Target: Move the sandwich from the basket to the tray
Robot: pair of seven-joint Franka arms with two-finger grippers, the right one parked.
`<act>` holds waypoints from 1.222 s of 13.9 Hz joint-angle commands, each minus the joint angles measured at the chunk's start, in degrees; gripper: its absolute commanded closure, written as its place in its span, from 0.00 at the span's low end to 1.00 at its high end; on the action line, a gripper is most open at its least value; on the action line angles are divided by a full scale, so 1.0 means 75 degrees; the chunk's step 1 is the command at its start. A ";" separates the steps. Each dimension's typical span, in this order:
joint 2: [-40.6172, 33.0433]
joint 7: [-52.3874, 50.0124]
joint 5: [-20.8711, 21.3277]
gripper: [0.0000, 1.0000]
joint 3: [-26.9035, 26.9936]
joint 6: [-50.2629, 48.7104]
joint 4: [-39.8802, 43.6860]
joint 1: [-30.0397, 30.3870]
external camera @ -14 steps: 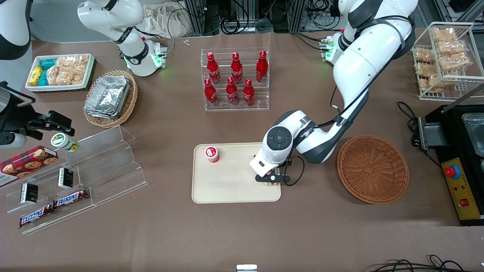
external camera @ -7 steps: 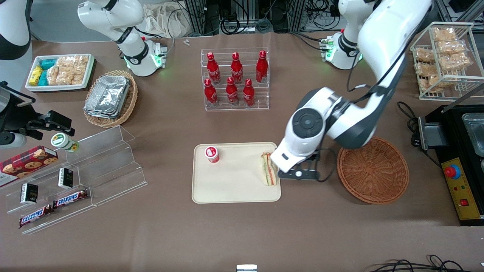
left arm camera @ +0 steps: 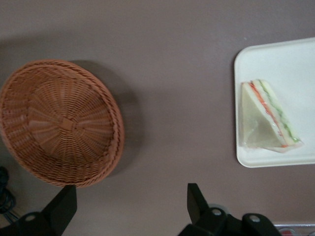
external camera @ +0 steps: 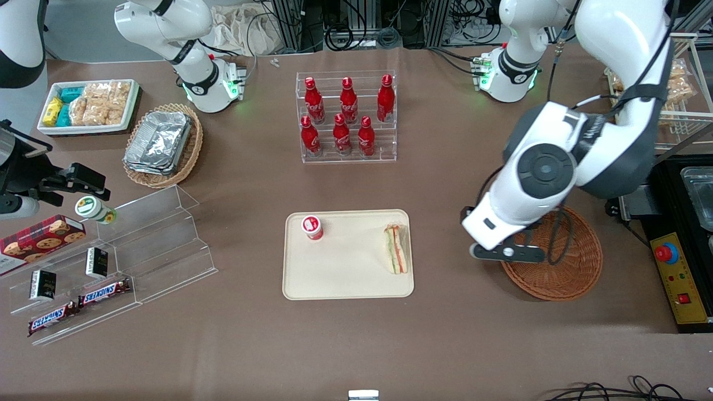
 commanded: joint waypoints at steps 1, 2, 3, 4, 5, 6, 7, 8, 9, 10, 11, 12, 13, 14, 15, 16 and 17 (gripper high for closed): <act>-0.0766 0.0497 -0.0218 0.01 0.0012 -0.0359 -0.0296 0.0683; -0.0930 0.1080 -0.0206 0.01 0.0012 -0.0558 -0.0320 0.0929; -0.1117 0.1364 -0.0206 0.01 0.0058 -0.0919 -0.0320 0.1094; -0.1212 0.1448 -0.0206 0.01 0.0059 -0.1178 -0.0320 0.1258; -0.1294 0.1461 -0.0229 0.01 0.0047 -0.1204 -0.0309 0.1364; -0.1318 0.1484 -0.0230 0.01 0.0059 -0.1216 -0.0297 0.1377; -0.1330 0.1484 -0.0218 0.01 0.0059 -0.1228 -0.0262 0.1400; -0.1342 0.1484 -0.0230 0.01 0.0047 -0.1228 -0.0239 0.1563; -0.1353 0.1531 -0.0241 0.01 0.0012 -0.1228 -0.0238 0.1715; -0.1400 0.1636 -0.0253 0.01 0.0000 -0.1228 -0.0227 0.1809; -0.1482 0.1695 -0.0427 0.01 0.0023 -0.1228 -0.0238 0.1834; -0.1552 0.1707 -0.0487 0.01 0.0047 -0.1228 -0.0238 0.1834; -0.1564 0.1707 -0.0488 0.01 0.0047 -0.1228 -0.0238 0.1857; -0.1565 0.1695 -0.0511 0.01 0.0035 -0.1216 -0.0238 0.1996; -0.1576 0.1707 -0.0627 0.00 0.0035 -0.1181 -0.0238 0.2056; -0.1588 0.1719 -0.0779 0.00 0.0059 -0.1123 -0.0227 0.2114; -0.1576 0.1754 -0.0815 0.01 0.0047 -0.1099 -0.0227 0.2289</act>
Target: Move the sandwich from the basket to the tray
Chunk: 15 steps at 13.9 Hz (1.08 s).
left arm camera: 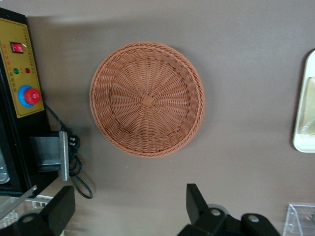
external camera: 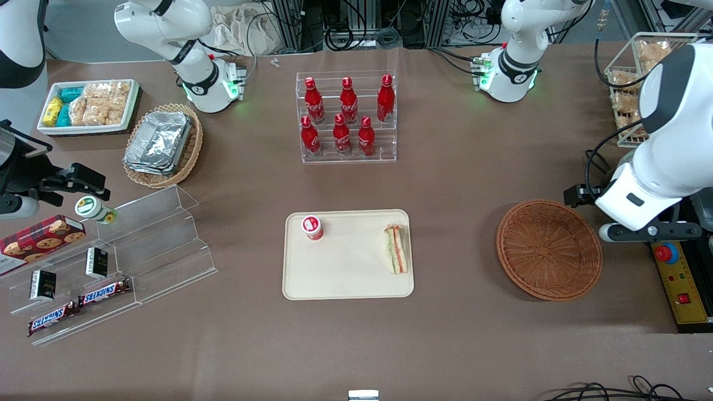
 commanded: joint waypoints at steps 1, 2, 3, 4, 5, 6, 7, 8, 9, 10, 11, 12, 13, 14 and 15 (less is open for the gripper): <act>-0.0237 0.0202 -0.0283 0.00 -0.0004 0.0105 -0.0184 0.0321; -0.0225 0.0202 -0.0271 0.00 0.0101 0.0105 -0.0184 0.0205; -0.0237 0.0260 -0.0283 0.00 0.0519 0.0094 -0.0184 -0.0133; -0.0271 0.0539 -0.0317 0.00 0.1127 0.0082 -0.0184 -0.0601; -0.0423 0.0855 -0.0585 0.00 0.1690 0.0082 -0.0184 -0.0953; -0.0517 0.1090 -0.0901 0.00 0.2206 0.0082 -0.0195 -0.1200; -0.0587 0.1243 -0.1043 0.00 0.2698 0.0082 -0.0195 -0.1539; -0.0611 0.1291 -0.1091 0.00 0.3086 0.0094 -0.0207 -0.1856; -0.0623 0.1280 -0.1161 0.00 0.3380 0.0094 -0.0207 -0.2126; -0.0623 0.1280 -0.1278 0.00 0.3650 0.0105 -0.0207 -0.2314; -0.0635 0.1292 -0.1430 0.00 0.3977 0.0105 -0.0207 -0.2583; -0.0623 0.1292 -0.1547 0.00 0.4398 0.0117 -0.0207 -0.2899; -0.0623 0.1292 -0.1641 0.00 0.4600 0.0152 -0.0207 -0.3018; -0.0600 0.1245 -0.1642 0.00 0.4602 0.0176 -0.0196 -0.3019; -0.0577 0.1245 -0.1642 0.00 0.4602 0.0176 -0.0195 -0.3008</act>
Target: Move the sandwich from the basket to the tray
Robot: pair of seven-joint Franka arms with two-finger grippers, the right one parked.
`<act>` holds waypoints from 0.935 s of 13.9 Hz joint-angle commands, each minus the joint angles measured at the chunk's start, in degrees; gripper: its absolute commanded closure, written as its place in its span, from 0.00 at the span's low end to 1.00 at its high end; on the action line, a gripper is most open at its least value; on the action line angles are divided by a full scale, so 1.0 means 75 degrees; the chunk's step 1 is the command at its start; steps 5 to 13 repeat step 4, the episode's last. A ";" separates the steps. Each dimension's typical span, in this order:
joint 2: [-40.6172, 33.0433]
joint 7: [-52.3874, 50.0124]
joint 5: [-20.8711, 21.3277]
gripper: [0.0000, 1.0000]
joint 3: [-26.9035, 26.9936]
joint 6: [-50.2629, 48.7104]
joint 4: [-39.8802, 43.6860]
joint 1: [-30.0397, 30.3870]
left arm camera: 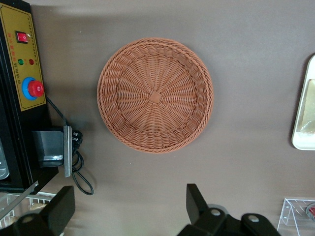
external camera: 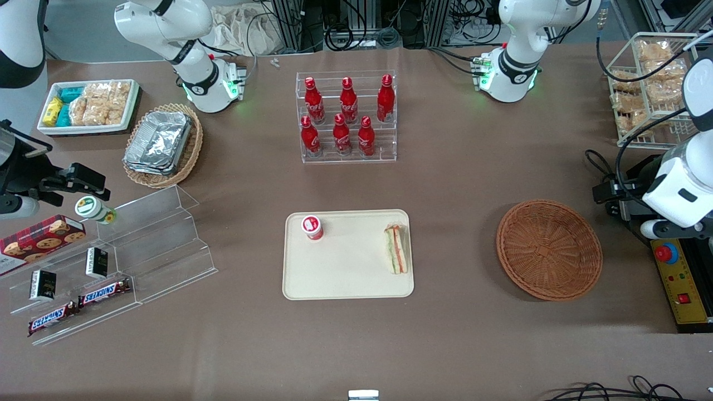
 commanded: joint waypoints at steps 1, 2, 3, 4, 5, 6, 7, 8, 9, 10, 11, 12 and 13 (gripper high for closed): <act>-0.0109 0.0070 -0.0159 0.00 0.0204 0.0125 -0.0171 -0.0157; -0.0109 0.0081 -0.0205 0.00 0.0204 0.0125 -0.0171 -0.0157; -0.0109 0.0105 -0.0380 0.00 0.0216 0.0125 -0.0182 -0.0146; -0.0120 0.0117 -0.0463 0.00 0.0216 0.0136 -0.0182 -0.0122; -0.0120 0.0117 -0.0463 0.00 0.0216 0.0136 -0.0182 -0.0122; -0.0120 0.0117 -0.0463 0.00 0.0216 0.0136 -0.0182 -0.0122; -0.0120 0.0117 -0.0463 0.00 0.0216 0.0136 -0.0182 -0.0122; -0.0120 0.0117 -0.0463 0.00 0.0216 0.0136 -0.0182 -0.0122; -0.0120 0.0117 -0.0463 0.00 0.0216 0.0136 -0.0182 -0.0122; -0.0120 0.0117 -0.0463 0.00 0.0216 0.0136 -0.0182 -0.0122; -0.0120 0.0117 -0.0463 0.00 0.0216 0.0136 -0.0182 -0.0122; -0.0120 0.0117 -0.0463 0.00 0.0216 0.0136 -0.0182 -0.0122; -0.0120 0.0117 -0.0463 0.00 0.0216 0.0136 -0.0182 -0.0122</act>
